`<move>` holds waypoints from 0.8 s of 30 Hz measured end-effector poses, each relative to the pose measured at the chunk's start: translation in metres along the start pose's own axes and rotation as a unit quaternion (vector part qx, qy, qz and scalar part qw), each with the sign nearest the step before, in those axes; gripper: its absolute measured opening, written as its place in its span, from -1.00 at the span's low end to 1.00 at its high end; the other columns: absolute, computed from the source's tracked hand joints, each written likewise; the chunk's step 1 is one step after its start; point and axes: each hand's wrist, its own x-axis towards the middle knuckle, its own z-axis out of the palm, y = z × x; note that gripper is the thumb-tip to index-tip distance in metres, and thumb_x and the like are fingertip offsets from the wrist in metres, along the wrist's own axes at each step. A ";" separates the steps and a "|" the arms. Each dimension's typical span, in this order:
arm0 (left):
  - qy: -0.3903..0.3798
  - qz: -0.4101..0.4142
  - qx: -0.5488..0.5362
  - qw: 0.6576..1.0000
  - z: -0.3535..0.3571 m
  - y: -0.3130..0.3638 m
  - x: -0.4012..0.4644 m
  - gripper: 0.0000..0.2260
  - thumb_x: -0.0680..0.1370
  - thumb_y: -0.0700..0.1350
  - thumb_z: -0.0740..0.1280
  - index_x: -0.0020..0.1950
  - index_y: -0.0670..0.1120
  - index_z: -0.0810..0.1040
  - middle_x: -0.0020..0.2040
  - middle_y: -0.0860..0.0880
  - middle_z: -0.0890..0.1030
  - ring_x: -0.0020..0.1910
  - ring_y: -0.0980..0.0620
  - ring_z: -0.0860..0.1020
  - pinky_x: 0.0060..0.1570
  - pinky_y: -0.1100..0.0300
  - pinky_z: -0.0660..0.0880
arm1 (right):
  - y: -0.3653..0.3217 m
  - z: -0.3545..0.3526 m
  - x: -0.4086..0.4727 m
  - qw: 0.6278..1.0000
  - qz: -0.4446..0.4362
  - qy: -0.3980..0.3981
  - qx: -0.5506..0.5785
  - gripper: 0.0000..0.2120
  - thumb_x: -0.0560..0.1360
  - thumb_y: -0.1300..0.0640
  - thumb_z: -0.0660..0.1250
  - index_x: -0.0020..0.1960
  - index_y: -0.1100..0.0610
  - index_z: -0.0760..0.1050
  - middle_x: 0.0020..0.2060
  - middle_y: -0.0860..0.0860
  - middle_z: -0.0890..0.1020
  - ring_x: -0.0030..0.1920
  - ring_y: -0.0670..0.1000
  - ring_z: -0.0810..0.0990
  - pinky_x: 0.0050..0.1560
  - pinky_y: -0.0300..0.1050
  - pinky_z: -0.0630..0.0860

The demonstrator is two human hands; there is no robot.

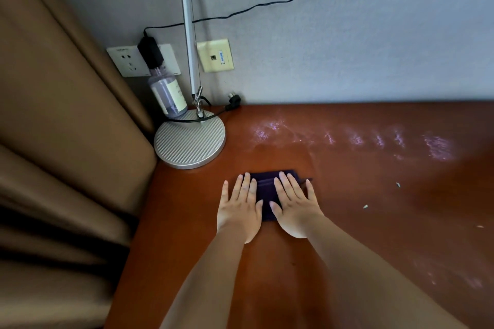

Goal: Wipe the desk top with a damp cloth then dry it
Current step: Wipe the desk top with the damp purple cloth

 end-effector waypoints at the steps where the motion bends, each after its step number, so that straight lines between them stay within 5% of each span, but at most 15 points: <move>1: -0.001 0.001 0.000 1.000 0.000 -0.001 0.002 -0.50 0.67 0.08 -0.25 0.54 -0.10 -0.32 0.57 -0.06 -0.30 0.53 -0.01 -0.31 0.48 -0.08 -0.33 | 0.000 0.000 0.001 1.000 0.001 0.001 0.002 -0.43 0.64 -0.13 -0.24 0.53 0.08 -0.36 0.52 -0.03 -0.34 0.50 -0.06 -0.36 0.48 0.13 -0.34; 24: 0.018 0.011 -0.034 0.999 -0.029 -0.017 0.112 -0.50 0.68 0.03 -0.20 0.56 -0.12 -0.26 0.57 -0.06 -0.28 0.54 0.03 -0.30 0.51 0.07 -0.26 | 0.025 -0.044 0.099 0.999 0.022 0.019 0.027 -0.42 0.64 -0.13 -0.24 0.53 0.08 -0.38 0.51 -0.04 -0.35 0.50 -0.06 -0.38 0.47 0.14 -0.36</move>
